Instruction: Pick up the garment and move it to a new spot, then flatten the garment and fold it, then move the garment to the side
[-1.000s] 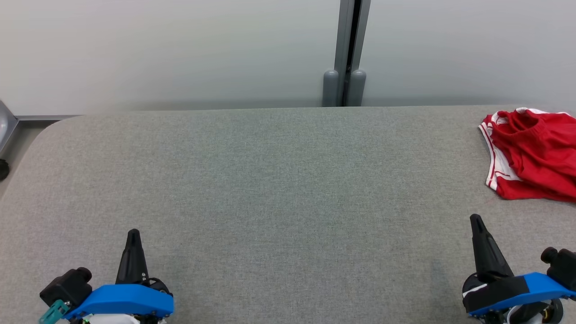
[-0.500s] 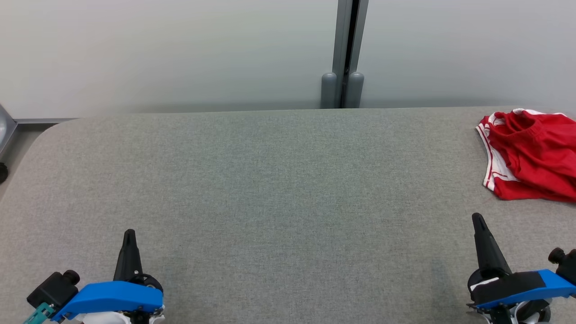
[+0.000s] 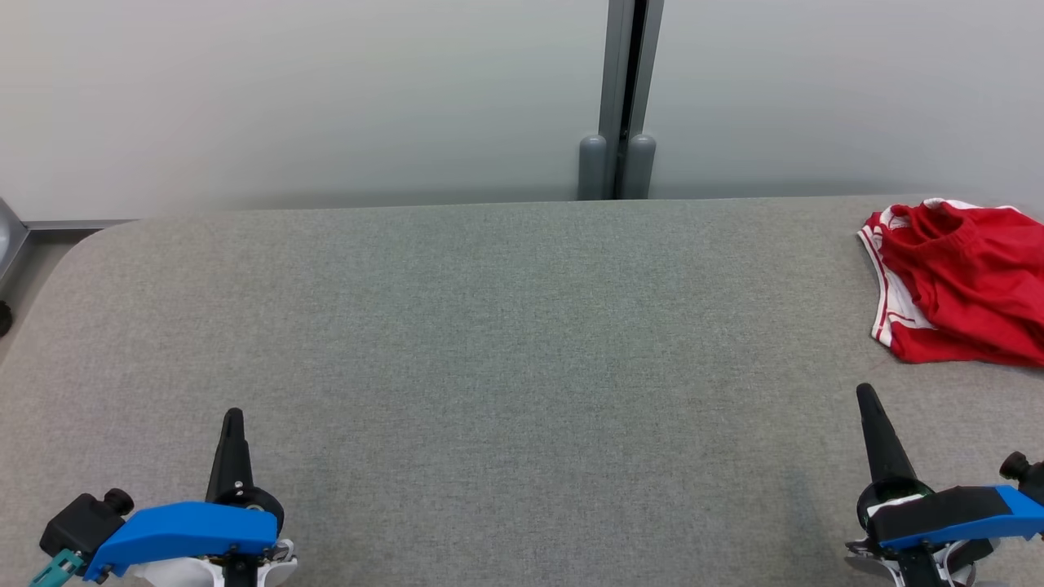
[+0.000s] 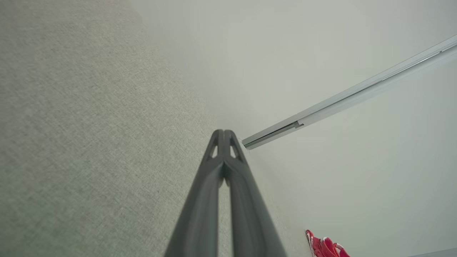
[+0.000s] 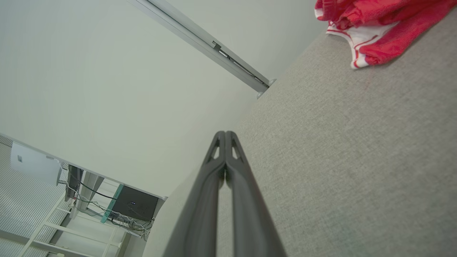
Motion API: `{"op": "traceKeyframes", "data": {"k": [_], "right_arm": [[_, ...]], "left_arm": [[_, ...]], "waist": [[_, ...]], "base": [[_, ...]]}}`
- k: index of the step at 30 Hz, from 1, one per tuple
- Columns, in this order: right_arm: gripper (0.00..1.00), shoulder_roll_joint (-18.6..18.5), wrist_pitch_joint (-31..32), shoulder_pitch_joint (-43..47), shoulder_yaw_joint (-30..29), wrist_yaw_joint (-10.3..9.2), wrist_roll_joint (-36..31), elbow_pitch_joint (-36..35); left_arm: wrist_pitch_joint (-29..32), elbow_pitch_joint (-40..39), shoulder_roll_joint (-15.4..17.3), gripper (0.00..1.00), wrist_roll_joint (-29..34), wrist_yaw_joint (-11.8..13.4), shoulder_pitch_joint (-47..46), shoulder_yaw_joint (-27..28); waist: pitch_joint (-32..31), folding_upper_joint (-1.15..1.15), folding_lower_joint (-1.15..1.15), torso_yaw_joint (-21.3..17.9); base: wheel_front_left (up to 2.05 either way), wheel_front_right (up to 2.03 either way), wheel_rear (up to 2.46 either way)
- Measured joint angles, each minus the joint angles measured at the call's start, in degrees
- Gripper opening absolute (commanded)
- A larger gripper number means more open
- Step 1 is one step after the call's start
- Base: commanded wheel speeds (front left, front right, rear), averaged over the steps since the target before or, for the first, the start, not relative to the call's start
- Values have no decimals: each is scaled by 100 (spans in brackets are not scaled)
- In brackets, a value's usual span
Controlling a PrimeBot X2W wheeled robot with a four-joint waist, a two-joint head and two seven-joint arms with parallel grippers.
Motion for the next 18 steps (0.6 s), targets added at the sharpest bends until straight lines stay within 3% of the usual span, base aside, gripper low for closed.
{"op": "traceKeyframes", "data": {"k": [18], "right_arm": [[0,-1,193,-87,-36,0,1116,120]], "left_arm": [[285,-60,1,0,-1082,-77,-74,120]], "waist": [[-49,0,0,-35]], "base": [[0,0,0]]}}
